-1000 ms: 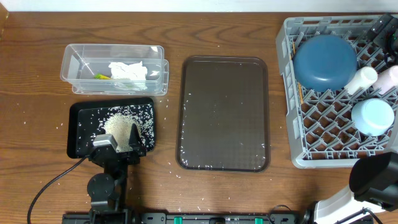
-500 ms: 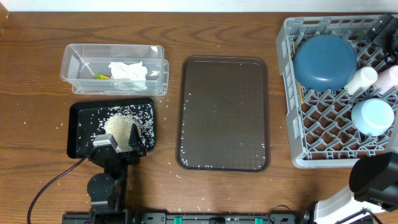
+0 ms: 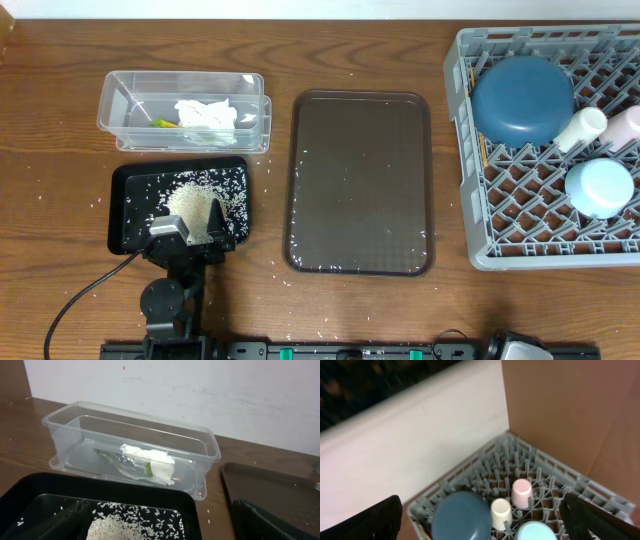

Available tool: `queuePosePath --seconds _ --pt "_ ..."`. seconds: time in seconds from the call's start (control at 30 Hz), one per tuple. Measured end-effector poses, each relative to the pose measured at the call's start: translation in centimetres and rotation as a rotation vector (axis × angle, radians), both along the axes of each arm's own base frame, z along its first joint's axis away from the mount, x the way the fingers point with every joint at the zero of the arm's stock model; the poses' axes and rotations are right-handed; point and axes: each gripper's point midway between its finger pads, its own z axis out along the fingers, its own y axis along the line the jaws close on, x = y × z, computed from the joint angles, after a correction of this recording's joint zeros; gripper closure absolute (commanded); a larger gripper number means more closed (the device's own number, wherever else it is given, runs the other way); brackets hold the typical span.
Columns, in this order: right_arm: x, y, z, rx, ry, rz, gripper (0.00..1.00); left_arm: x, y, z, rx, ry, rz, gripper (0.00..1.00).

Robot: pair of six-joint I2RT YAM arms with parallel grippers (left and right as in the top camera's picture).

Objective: Sort waste into correct bins and load items into the dishwasher rack

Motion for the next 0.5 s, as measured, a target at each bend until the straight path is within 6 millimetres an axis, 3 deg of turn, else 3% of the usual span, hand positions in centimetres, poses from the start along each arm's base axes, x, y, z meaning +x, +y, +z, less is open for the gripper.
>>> queuePosePath --seconds 0.1,0.2,0.37,0.5 --pt "-4.9 1.4 2.4 -0.023 -0.079 0.002 0.01 0.0 0.0 0.0 0.0 0.0 0.0 0.08" --pt "-7.3 2.9 3.3 -0.033 -0.12 0.032 0.01 0.0 0.0 0.0 0.0 0.0 0.0 0.08" --pt "-7.1 4.8 2.9 -0.009 -0.114 0.113 0.01 0.0 0.0 0.0 0.0 0.0 0.0 0.08" --pt "-6.6 5.9 0.8 0.026 -0.029 0.16 0.01 0.0 0.0 0.0 0.0 0.0 0.0 0.08"
